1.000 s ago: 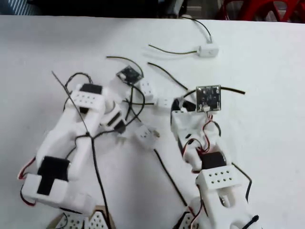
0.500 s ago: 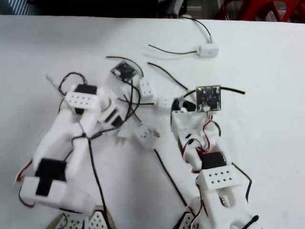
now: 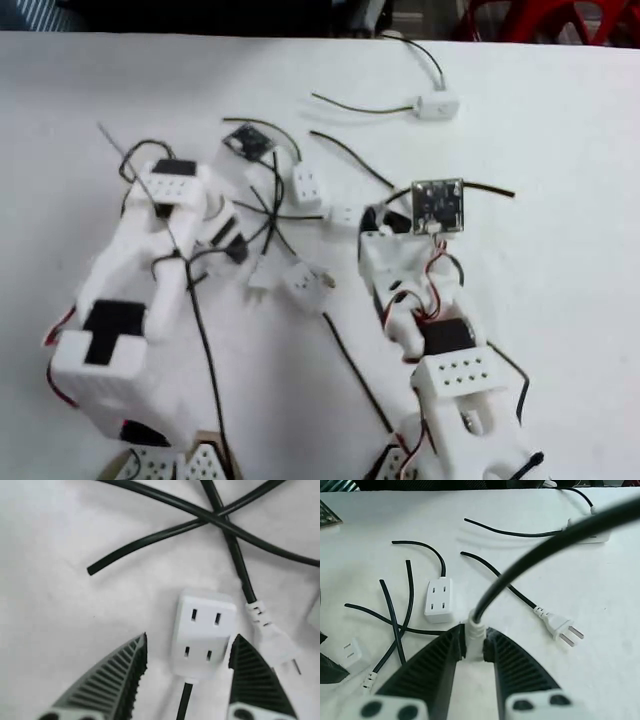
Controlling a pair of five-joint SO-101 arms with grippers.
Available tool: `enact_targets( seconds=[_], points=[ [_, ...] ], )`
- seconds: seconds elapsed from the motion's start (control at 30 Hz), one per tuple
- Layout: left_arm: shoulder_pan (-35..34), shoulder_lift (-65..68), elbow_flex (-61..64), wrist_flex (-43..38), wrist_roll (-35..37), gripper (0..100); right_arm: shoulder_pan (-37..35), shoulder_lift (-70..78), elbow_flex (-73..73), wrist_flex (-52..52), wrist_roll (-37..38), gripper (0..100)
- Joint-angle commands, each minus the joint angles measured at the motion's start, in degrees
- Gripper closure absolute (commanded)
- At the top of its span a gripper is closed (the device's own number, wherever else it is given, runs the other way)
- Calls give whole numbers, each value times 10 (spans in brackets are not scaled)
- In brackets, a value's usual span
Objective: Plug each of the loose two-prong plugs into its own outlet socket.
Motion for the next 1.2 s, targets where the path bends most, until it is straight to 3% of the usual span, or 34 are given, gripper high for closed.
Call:
enact_targets(
  seconds=[0.0,0.47,0.83,1.17],
  points=[
    [0,-96,8,8,11,736,0,-7,-3,1,6,981],
    [-20,-390,183,5,25,736,0,-7,-3,1,6,981],
    [-138,-471,280,-43,90,736,-5,-8,-13,2,8,981],
    [-163,-531,467,-179,99,736,-143,7,-139,133,8,981]
  ],
)
